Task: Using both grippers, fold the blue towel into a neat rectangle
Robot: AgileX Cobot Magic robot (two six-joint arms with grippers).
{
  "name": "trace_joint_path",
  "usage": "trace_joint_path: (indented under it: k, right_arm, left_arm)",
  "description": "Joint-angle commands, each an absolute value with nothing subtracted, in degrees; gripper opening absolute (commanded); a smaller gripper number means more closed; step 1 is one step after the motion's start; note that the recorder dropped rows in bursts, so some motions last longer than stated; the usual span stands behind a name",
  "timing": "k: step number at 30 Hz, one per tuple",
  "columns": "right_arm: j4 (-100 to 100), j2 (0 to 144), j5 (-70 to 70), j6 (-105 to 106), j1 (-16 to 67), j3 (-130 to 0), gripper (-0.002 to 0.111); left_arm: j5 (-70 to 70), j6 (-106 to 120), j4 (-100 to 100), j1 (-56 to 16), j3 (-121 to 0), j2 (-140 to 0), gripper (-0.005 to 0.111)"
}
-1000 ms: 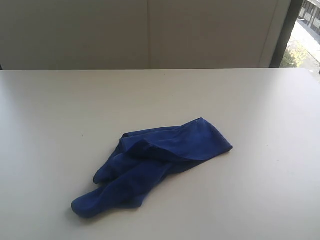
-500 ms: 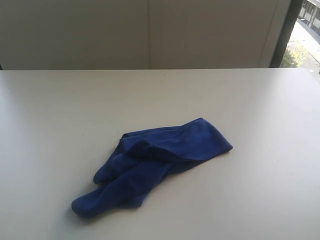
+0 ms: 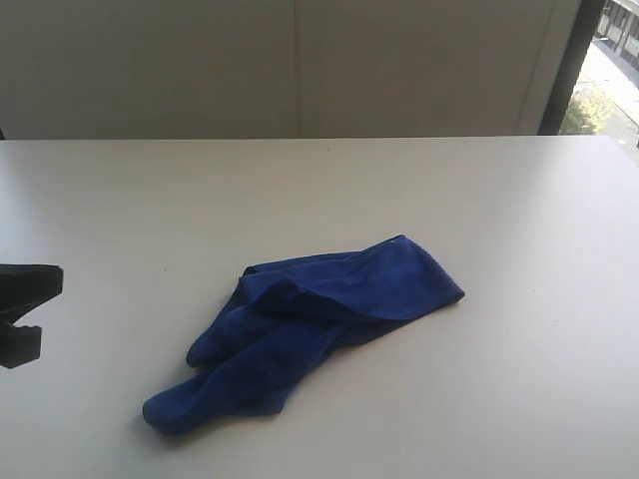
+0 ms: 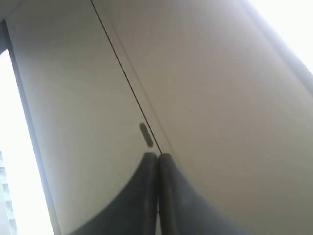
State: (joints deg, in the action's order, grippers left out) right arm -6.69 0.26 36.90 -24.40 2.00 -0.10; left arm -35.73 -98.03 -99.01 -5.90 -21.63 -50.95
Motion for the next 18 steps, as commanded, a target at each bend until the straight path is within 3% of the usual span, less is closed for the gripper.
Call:
trace_joint_path:
  k: [1, 4, 7, 9, 15, 18]
  right_arm:
    - [-6.7, 0.0, 40.2, -26.2, 2.2, 0.0, 0.0]
    - [-7.0, 0.0, 32.5, -26.2, 2.2, 0.0, 0.0]
    - [-9.2, 3.0, 5.7, -20.5, 2.2, -5.1, 0.0]
    - [-9.2, 8.7, -0.4, -18.8, 2.2, -8.8, 0.0]
    - [-10.9, 38.9, -22.9, 1.0, 2.2, -27.7, 0.0]
    - [-22.3, 54.6, -34.9, 21.3, 2.2, -38.4, 0.0]
  left_arm:
    - [-34.7, -97.2, -99.9, -6.0, -20.6, -50.9, 0.0]
    - [-34.9, -97.2, -99.9, -6.0, -20.6, -50.9, 0.0]
    - [-35.0, -93.7, -97.5, -6.0, -20.6, -50.9, 0.0]
    - [-35.2, -92.0, -96.1, -6.0, -20.6, -50.9, 0.0]
    - [-35.7, -90.4, -95.2, -6.0, -20.6, -50.9, 0.0]
    - [-36.4, -90.1, -95.2, -6.0, -20.6, -50.9, 0.0]
